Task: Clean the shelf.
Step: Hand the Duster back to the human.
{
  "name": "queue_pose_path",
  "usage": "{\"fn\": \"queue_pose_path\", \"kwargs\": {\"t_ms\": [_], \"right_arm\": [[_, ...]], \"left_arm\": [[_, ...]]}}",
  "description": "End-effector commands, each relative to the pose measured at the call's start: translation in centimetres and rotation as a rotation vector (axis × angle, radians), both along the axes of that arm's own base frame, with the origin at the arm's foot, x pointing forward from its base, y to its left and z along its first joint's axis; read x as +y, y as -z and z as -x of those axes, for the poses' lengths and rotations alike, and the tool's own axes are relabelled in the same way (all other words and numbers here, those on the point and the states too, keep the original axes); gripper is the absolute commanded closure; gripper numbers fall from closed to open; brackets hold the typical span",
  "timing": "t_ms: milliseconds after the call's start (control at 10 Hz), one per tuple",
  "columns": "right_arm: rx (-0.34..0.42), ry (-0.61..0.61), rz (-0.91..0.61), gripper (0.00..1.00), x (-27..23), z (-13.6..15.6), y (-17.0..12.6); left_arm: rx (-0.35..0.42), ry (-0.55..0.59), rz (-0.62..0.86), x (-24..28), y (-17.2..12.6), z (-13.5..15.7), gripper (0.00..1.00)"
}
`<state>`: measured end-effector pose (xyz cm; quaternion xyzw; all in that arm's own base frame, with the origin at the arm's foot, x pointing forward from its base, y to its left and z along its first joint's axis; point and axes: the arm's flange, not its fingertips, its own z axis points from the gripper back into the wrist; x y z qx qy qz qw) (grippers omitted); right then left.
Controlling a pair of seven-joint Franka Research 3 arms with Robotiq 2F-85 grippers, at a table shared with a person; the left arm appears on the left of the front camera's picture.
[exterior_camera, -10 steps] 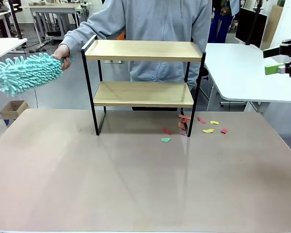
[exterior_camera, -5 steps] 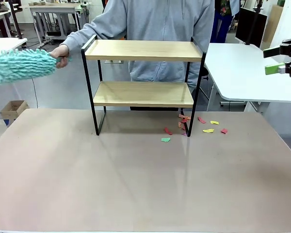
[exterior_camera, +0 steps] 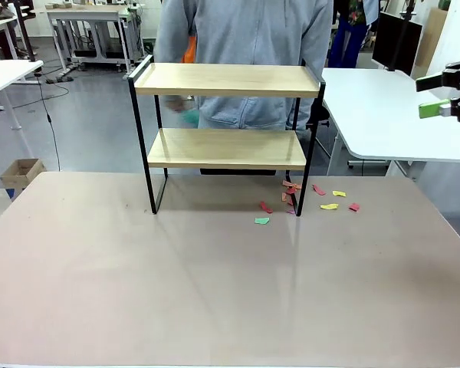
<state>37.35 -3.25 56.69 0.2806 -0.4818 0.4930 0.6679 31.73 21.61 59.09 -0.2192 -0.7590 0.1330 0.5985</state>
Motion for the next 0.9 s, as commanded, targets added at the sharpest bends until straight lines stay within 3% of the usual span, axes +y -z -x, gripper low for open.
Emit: {"fn": "queue_pose_path", "kwargs": {"t_ms": [0, 800], "right_arm": [[-0.019, -0.001, -0.015, 0.0, 0.13, -0.06, -0.18], [-0.019, -0.001, -0.015, 0.0, 0.13, -0.06, -0.18]], "left_arm": [[-0.001, -0.008, 0.014, -0.13, 0.03, 0.07, 0.0], [-0.001, -0.008, 0.014, -0.13, 0.03, 0.07, 0.0]]}}
